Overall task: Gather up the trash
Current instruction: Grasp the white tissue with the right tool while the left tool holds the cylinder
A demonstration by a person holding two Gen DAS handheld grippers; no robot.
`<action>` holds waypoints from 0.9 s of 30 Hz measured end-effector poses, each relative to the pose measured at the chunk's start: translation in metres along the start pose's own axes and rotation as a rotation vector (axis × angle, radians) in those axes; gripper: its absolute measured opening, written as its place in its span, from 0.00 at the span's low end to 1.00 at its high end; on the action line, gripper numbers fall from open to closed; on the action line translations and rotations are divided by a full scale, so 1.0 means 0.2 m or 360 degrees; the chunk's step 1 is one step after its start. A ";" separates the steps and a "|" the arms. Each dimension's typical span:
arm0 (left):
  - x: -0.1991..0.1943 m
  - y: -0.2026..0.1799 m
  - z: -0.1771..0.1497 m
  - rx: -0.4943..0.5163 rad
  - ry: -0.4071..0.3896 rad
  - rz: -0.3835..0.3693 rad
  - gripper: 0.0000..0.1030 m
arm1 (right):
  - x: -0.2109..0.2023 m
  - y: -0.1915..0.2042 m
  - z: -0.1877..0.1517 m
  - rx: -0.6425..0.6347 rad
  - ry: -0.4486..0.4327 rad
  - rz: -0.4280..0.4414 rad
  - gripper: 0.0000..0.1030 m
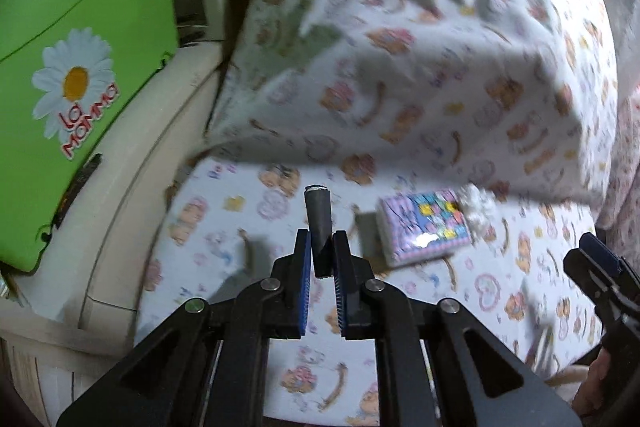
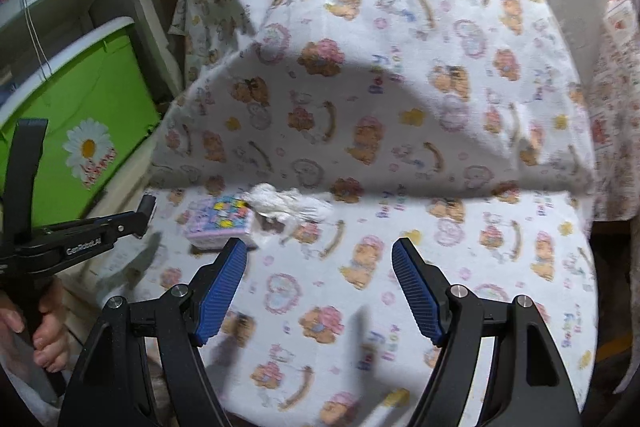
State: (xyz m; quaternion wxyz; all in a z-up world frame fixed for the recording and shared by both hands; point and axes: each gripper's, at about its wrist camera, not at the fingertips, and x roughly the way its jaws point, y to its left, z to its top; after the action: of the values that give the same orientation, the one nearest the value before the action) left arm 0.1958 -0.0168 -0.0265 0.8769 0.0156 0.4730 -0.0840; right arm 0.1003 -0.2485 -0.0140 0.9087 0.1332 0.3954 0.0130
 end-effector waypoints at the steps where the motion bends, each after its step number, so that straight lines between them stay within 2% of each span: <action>1: 0.00 0.01 0.01 -0.0008 -0.0015 0.0027 0.09 | 0.02 0.00 0.02 -0.0001 0.0003 0.0034 0.75; 4: -0.01 0.05 0.02 -0.0038 -0.0039 0.0084 0.10 | 0.10 0.01 0.08 -0.0014 0.0071 0.0100 0.76; 7: -0.01 0.08 0.03 -0.0080 -0.0029 0.0049 0.10 | 0.18 -0.01 0.12 0.0054 0.0103 0.0146 0.76; 11: -0.01 0.09 0.04 -0.0111 -0.0024 0.0039 0.10 | 0.30 -0.05 0.17 0.0208 0.0181 0.0257 0.76; 15: 0.02 0.09 0.06 -0.0131 0.0011 -0.0031 0.10 | 0.42 -0.08 0.19 0.0443 0.0227 0.0360 0.76; 18: 0.02 0.08 0.06 -0.0103 -0.0008 0.0011 0.10 | 0.48 -0.05 0.18 0.0448 0.0233 0.0285 0.76; 25: 0.05 0.08 0.06 -0.0084 0.0012 0.0032 0.10 | 0.60 0.11 0.16 0.0227 0.0280 0.0097 0.76; 26: 0.05 0.09 0.05 -0.0081 0.0012 0.0034 0.10 | 0.61 0.13 0.15 0.0208 0.0279 0.0065 0.71; 27: 0.04 0.09 0.05 -0.0078 0.0012 0.0035 0.10 | 0.61 0.14 0.15 0.0206 0.0282 0.0056 0.57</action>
State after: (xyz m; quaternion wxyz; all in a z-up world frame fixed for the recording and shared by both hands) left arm 0.2117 -0.0017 -0.0291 0.8761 -0.0004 0.4781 -0.0626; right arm 0.2079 -0.2130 -0.0749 0.8593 0.1969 0.4719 0.0151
